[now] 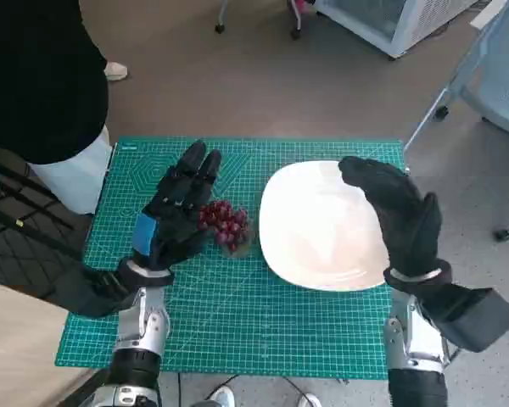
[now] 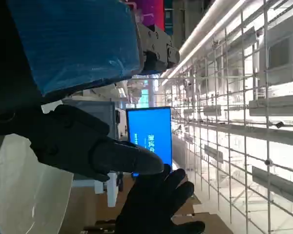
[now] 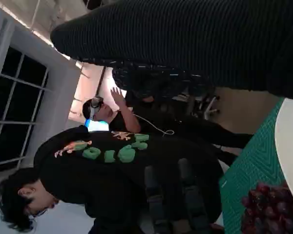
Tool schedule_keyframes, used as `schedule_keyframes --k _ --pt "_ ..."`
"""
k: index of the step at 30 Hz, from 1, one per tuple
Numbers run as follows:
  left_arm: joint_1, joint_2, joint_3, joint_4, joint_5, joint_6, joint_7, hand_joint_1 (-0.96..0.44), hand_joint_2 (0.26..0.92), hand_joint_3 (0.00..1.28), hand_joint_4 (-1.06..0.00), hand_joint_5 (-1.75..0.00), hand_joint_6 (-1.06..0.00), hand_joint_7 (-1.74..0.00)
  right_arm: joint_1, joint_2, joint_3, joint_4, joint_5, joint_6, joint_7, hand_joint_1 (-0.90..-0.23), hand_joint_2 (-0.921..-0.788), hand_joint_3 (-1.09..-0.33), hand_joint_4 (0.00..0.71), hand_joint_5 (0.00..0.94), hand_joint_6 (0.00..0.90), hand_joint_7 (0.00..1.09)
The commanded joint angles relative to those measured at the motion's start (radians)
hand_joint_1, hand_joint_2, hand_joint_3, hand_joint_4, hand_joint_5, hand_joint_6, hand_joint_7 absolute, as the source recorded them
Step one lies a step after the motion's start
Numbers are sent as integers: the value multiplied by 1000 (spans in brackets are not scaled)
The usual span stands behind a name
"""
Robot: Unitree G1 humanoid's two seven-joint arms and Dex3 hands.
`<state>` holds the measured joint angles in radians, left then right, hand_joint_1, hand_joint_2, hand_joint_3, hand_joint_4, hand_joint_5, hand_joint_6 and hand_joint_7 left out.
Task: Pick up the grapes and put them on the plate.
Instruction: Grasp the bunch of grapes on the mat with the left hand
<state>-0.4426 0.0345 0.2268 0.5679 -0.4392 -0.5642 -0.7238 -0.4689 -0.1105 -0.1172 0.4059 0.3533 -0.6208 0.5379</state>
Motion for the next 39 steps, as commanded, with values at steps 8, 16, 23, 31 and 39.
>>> schedule_keyframes --k 8,16,23,31,39 --pt "14 -1 -6 -17 7 -14 16 -436 921 198 -139 -1 -302 -2 16 9 -4 6 22 20 19 -456 -921 -568 197 0 -1 443" --pt "22 12 -20 -16 64 -59 62 -208 921 204 -154 -6 -281 0 12 11 -6 15 18 14 22 -459 -921 -567 196 0 -1 442" --pt "28 9 -23 -35 21 -21 42 -286 921 203 -155 -4 -271 0 9 15 -7 20 17 12 24 -464 -921 -565 197 0 -1 442" --pt "27 2 -20 -40 -10 -1 22 -471 921 226 -152 -1 -270 0 9 15 -8 18 15 16 23 -473 -921 -561 197 0 -1 443" --pt "26 2 -22 -40 -4 2 29 -502 921 242 -147 0 -270 0 10 11 -11 14 16 18 26 -472 -921 -562 197 0 -1 444"
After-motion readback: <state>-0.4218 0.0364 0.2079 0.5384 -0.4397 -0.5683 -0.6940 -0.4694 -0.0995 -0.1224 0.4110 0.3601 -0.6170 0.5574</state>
